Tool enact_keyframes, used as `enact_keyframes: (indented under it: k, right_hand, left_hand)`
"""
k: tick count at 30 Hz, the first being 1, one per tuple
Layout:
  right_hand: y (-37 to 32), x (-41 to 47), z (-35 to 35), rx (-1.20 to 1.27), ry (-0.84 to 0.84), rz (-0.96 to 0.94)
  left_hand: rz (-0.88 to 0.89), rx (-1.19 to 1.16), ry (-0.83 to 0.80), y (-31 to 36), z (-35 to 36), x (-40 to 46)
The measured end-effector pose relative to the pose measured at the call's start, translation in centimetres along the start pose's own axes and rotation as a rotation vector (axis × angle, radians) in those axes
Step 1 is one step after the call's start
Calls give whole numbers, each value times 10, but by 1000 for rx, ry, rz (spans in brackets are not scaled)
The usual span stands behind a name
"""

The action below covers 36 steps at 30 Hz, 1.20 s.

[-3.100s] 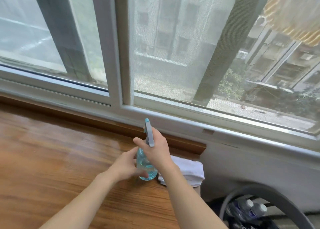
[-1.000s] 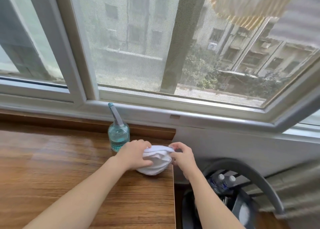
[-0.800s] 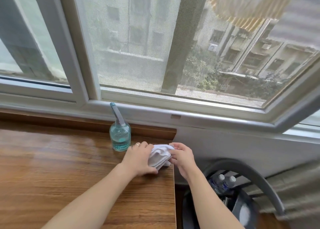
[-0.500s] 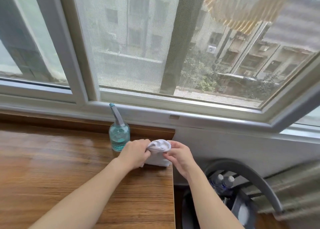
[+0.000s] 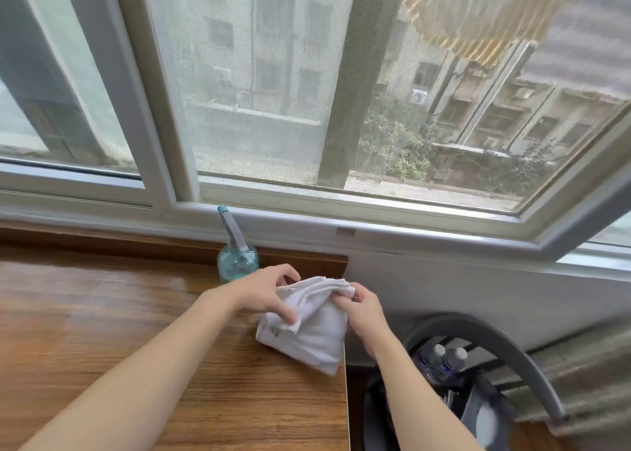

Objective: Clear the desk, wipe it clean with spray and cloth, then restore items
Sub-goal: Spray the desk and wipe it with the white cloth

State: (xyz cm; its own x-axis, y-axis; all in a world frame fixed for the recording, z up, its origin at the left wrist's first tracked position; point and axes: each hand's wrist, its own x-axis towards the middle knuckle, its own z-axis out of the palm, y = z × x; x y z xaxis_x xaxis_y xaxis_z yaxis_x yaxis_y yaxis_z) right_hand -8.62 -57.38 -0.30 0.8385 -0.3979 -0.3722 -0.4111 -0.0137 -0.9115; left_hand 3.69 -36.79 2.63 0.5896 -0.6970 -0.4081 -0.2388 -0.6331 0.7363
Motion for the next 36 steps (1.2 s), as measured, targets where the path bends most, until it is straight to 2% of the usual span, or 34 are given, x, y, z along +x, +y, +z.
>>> enact_keyframes:
  k: [3, 9, 12, 15, 20, 24, 29, 33, 36]
  right_hand:
    - [6, 4, 5, 81, -19, 94]
    - [19, 23, 14, 53, -26, 259]
    - [19, 22, 19, -22, -6, 268]
    - [23, 22, 18, -121, -4, 203]
    - [28, 22, 21, -218, 91, 4]
    - [31, 27, 23, -212, 134, -25]
    - [35, 31, 21, -164, 98, 2]
    - [32, 34, 32, -164, 151, -95]
    - [33, 37, 36, -264, 160, -129]
  left_hand:
    - [31, -105, 115, -6, 9, 3]
    - [-92, -113, 358, -22, 28, 16]
    - [-119, -196, 354, -25, 39, 17]
    - [-85, -97, 307, -31, 50, 19]
    - [6, -56, 535, -32, 64, 31]
    - [-21, -84, 666, -29, 70, 35]
    - [-23, -26, 574, -35, 76, 29]
    - [7, 32, 687, -33, 80, 33]
    - [-12, 91, 702, -32, 79, 40]
